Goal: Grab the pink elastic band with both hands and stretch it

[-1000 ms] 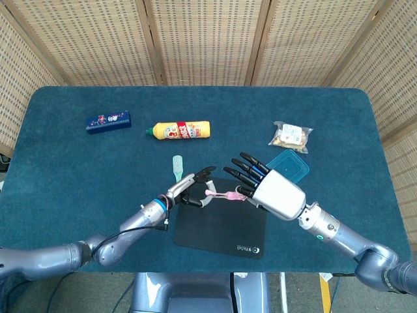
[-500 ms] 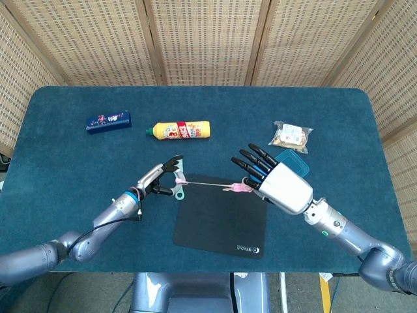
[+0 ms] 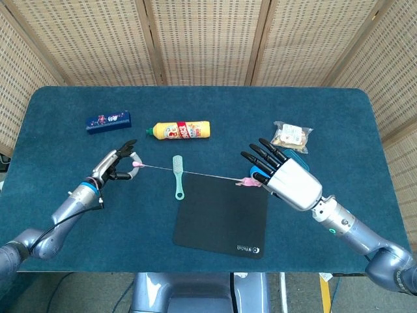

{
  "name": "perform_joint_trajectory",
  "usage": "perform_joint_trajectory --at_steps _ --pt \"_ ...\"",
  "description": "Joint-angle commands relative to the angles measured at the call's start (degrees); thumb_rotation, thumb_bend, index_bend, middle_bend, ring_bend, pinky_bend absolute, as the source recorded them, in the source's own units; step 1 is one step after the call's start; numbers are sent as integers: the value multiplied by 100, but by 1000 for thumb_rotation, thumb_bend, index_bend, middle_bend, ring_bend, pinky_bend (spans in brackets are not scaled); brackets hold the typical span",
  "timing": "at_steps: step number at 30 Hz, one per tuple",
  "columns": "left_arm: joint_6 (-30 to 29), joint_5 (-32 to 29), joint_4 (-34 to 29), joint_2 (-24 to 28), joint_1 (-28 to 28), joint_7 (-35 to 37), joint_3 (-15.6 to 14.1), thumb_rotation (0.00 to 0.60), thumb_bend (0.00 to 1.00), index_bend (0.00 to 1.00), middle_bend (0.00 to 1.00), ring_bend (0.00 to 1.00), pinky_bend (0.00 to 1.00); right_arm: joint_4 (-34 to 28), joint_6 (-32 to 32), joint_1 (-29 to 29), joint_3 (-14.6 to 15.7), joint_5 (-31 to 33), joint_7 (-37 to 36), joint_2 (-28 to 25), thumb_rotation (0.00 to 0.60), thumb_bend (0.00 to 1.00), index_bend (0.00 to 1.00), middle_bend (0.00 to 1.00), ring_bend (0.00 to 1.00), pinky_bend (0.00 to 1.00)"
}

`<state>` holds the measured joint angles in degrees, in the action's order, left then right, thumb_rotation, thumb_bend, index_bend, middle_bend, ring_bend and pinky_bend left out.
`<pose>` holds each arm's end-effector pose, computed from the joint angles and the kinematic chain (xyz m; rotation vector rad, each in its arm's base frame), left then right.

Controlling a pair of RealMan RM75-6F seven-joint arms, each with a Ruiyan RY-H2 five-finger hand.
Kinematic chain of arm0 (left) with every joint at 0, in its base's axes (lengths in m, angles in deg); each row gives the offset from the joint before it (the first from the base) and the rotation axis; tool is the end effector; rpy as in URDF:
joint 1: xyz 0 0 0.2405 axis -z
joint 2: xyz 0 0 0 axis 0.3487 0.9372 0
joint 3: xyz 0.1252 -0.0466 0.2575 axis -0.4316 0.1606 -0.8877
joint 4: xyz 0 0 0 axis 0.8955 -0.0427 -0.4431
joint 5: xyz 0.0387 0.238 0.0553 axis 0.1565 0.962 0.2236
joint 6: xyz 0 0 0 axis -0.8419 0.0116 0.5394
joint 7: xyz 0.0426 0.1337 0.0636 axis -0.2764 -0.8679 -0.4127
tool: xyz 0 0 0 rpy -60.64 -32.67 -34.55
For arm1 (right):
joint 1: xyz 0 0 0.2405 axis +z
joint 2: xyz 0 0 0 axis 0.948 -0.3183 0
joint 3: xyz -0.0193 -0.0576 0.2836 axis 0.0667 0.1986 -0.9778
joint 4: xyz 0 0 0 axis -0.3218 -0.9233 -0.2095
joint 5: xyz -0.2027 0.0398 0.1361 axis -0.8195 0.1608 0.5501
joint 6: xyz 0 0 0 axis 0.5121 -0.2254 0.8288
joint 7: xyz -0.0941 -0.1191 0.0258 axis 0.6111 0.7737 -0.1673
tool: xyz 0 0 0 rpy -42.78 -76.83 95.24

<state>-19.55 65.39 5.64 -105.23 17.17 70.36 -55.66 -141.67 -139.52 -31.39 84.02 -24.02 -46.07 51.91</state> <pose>-0.2416 0.4279 0.0133 -1.2363 -2.0505 -1.2748 -0.1652 -0.3608 0.1166 2.0272 -0.1112 1.2621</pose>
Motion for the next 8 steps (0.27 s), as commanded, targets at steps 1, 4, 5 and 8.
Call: perform_joint_trajectory --at_steps 1,4,5,8 --pt "-88 151 174 183 -150 306 -42 600 489 833 0 0 0 19 -22 -29 -1 16 16 -29 600 600 728 191 0 0" --pt "-151 276 332 322 -252 585 -94 600 489 833 0 0 0 79 -37 -74 17 23 56 -75 600 599 729 190 0 0" --pt "-174 316 377 361 -277 676 -107 600 489 833 0 0 0 103 -48 -92 25 23 65 -87 600 599 729 190 0 0" --pt "-238 368 498 470 -355 871 -130 600 490 833 0 0 0 185 -89 -170 61 55 55 -118 600 600 729 189 0 0"
